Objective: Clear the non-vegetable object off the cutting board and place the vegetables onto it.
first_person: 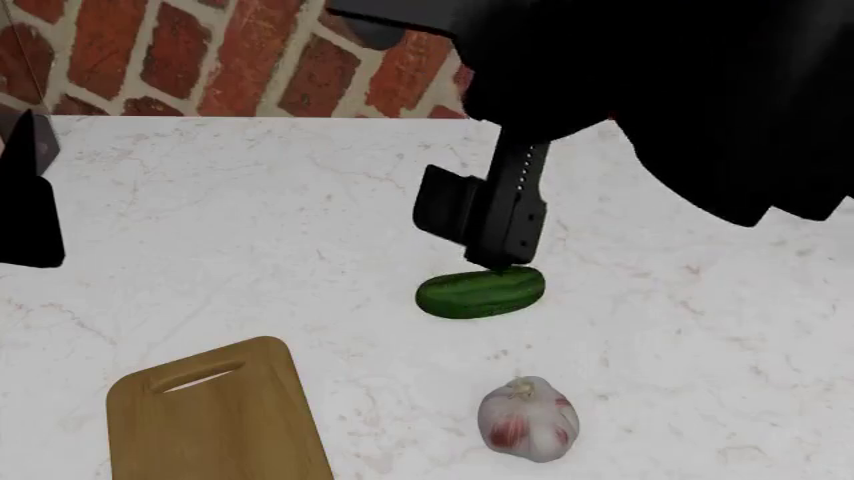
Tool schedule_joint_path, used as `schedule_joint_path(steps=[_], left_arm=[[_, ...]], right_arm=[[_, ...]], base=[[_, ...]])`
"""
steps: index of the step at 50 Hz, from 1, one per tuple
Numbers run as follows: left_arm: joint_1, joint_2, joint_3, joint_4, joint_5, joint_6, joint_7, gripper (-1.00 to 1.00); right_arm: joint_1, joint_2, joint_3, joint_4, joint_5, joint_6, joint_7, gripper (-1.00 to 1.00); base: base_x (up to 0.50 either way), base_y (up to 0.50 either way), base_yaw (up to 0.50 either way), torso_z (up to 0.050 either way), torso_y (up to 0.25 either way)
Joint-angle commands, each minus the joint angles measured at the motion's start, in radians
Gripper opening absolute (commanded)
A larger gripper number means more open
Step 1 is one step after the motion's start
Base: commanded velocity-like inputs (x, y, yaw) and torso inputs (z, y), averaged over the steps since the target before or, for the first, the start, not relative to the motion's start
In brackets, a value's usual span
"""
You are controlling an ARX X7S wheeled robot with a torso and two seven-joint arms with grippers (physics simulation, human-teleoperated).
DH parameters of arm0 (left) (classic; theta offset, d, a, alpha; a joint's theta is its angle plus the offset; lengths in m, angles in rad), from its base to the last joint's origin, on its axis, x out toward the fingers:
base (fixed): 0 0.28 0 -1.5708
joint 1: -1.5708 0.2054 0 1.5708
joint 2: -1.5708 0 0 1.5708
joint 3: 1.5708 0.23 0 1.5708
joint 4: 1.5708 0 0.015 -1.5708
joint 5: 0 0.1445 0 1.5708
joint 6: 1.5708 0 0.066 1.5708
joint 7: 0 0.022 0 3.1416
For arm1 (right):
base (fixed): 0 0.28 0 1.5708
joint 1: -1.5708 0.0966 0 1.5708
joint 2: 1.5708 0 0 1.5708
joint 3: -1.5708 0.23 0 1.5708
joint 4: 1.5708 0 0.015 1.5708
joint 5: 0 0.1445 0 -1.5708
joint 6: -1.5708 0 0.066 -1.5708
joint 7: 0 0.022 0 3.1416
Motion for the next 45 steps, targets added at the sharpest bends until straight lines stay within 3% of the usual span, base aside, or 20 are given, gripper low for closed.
schedule_joint_path(steps=[1, 13, 22, 32, 45], left_arm=[[-0.037, 0.018, -0.026, -0.018, 0.018, -0.031, 0.011, 1.0], [-0.045, 0.009, -0.008, -0.015, 0.026, -0.034, 0.006, 1.0], [-0.046, 0.003, 0.002, -0.013, 0.036, -0.028, 0.002, 1.0], [-0.049, -0.001, 0.009, -0.011, 0.042, -0.029, -0.009, 1.0], [-0.051, -0.005, 0.018, -0.008, 0.049, -0.026, -0.02, 1.0]], right_arm=[[-0.05, -0.204, -0.082, 0.425, -0.207, -0.285, -0.337, 1.0], [-0.205, -0.398, -0.106, 0.88, -0.29, -0.545, -0.449, 1.0], [-0.201, -0.364, -0.109, 0.747, -0.257, -0.449, -0.472, 1.0], [-0.265, -0.469, -0.108, 1.007, -0.297, -0.593, -0.517, 1.0], [-0.296, -0.469, -0.09, 0.956, -0.282, -0.539, -0.52, 1.0]], base=[[0.0, 0.0, 0.0, 0.0, 0.0], [0.0, 0.0, 0.0, 0.0, 0.0], [0.0, 0.0, 0.0, 0.0, 0.0], [0.0, 0.0, 0.0, 0.0, 0.0], [0.0, 0.0, 0.0, 0.0, 0.0]])
